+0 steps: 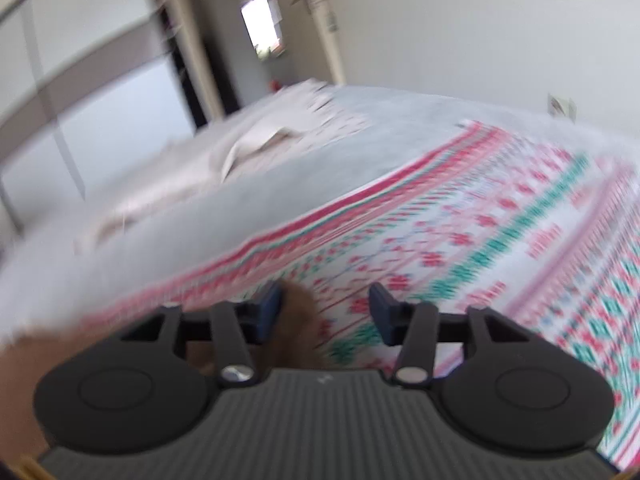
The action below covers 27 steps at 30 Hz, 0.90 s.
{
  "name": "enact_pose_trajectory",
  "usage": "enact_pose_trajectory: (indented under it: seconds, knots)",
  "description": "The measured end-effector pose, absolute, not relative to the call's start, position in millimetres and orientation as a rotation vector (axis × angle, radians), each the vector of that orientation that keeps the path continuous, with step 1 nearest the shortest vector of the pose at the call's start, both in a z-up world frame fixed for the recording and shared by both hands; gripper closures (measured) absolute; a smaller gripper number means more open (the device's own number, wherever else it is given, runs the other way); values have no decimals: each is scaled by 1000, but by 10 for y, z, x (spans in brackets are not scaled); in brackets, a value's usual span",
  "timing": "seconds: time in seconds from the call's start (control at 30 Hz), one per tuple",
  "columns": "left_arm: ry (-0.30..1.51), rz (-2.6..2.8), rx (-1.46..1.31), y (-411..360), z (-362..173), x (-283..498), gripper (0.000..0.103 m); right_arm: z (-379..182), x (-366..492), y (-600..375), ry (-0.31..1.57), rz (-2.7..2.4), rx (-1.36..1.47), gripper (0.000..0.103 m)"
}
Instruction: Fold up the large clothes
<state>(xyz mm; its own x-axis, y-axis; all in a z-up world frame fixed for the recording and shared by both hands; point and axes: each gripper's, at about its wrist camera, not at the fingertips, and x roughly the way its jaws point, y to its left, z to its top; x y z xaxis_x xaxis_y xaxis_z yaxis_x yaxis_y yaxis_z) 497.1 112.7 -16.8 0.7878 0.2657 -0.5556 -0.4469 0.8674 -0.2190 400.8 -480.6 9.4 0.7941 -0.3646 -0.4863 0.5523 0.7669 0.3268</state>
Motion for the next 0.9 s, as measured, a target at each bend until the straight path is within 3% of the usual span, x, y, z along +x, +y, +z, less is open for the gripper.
enact_pose_trajectory:
  seconds: [0.1,0.13,0.2,0.27,0.33,0.37,0.5,0.57,0.67,0.9]
  knots:
    - [445,311,-382,1132,-23,4785,92,246,3742,-4816,330,-613,493,51]
    - [434,259,-339,1045,91,4754,86,350,3684,-4766,314,-584,449,51]
    - [406,190,-251,797,350,4622,72,604,3574,-4537,269,-516,325,45]
    - [389,83,-207,531,535,4474,47,813,3642,-4201,248,-446,209,39]
    - [402,-79,-197,236,593,4359,36,883,3674,-3752,261,-320,107,33]
    - [415,-139,-193,79,567,4312,35,857,3713,-3525,283,-260,58,29]
    - [490,-237,-62,-389,190,4373,33,483,3991,-2876,419,-107,-95,29]
    - [510,-229,-43,-380,71,4474,23,294,4121,-2744,490,-120,-188,29]
    - [495,-169,16,-208,97,4573,22,318,4177,-2942,535,-121,-134,20]
    - [598,97,-64,658,13,4831,15,232,4134,-4112,615,-340,76,21]
